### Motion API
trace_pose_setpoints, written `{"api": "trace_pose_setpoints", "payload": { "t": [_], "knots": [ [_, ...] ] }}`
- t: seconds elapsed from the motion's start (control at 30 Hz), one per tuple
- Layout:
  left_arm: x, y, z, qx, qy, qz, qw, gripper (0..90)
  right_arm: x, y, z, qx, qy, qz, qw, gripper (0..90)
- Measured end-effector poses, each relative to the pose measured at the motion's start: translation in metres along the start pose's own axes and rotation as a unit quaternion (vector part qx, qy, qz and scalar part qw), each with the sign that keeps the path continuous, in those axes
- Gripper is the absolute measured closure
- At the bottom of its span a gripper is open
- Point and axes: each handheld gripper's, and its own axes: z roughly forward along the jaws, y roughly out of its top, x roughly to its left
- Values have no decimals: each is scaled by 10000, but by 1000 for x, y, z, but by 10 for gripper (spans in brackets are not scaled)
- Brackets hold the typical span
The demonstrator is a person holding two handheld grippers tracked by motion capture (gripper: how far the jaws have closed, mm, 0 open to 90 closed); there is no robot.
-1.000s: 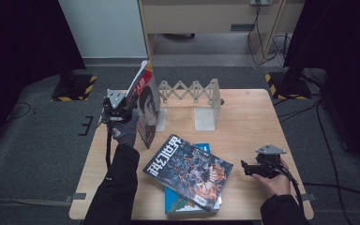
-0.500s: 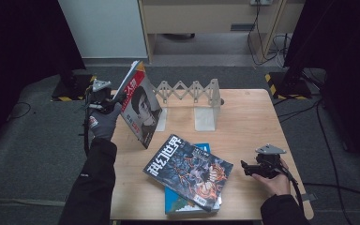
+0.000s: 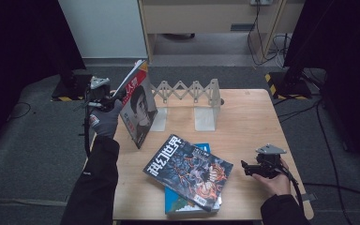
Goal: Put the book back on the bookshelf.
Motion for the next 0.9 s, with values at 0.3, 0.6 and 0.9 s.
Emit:
{"api": "trace_pose_setpoints", "payload": {
  "t": [0.3,0.6,0.9],
  "knots": [
    [-19,-2,3,-421,435,192,9980,864,0,0,0,-4,-1,-25,10000,97],
    [-28,-6,7,-576,874,387,9938,863,0,0,0,-15,10,-44,10000,99],
    [-24,-14,7,-525,987,447,9927,862,0,0,0,5,18,-55,10000,100]
  ]
}}
